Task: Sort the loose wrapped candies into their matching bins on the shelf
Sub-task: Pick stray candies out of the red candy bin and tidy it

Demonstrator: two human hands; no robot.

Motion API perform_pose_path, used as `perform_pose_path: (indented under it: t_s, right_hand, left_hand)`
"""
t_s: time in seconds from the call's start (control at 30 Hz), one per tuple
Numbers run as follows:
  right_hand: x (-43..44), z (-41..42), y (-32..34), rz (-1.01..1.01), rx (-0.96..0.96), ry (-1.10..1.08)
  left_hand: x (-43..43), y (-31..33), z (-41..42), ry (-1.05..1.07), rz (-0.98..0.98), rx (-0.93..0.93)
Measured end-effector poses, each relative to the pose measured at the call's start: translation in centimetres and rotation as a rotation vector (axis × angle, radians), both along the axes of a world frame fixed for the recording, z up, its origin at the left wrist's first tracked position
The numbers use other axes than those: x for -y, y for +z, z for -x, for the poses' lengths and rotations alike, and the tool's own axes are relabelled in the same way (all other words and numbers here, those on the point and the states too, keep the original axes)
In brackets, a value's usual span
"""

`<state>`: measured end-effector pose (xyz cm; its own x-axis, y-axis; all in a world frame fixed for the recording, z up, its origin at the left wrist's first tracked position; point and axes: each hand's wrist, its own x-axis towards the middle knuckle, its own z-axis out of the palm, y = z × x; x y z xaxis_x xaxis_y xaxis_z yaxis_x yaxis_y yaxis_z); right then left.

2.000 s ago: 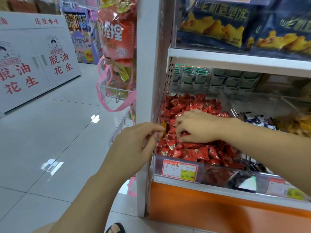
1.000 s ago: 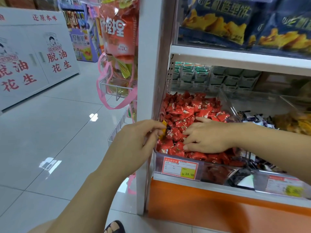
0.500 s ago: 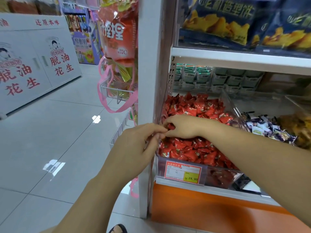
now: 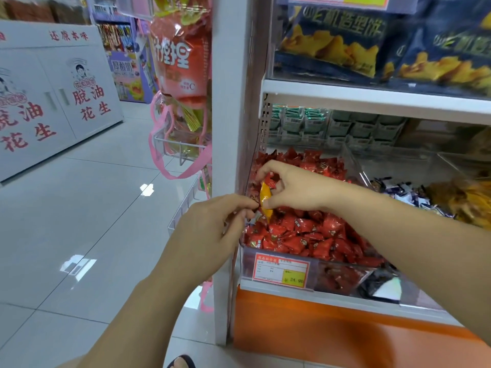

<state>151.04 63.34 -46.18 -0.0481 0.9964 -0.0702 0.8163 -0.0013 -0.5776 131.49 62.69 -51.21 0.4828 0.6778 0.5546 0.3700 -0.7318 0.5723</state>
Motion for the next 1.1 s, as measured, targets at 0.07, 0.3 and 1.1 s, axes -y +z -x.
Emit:
perform_pose_path:
  t_s: [0.07, 0.3, 1.1]
  right_hand:
    - [1.1, -0.7, 0.9, 0.007, 0.040, 0.005]
    - [6.5, -2.6, 3.3, -0.133, 0.100, -0.053]
    - [18.2, -19.4, 0.2, -0.508, 0.365, -0.802]
  left_hand:
    - [0.2, 0.2, -0.3, 0.003, 0.010, 0.012]
    - [1.6, 1.6, -3.6, -0.061, -0.051, 0.078]
    - [3.6, 1.8, -14.2, -0.171, 0.022, 0.060]
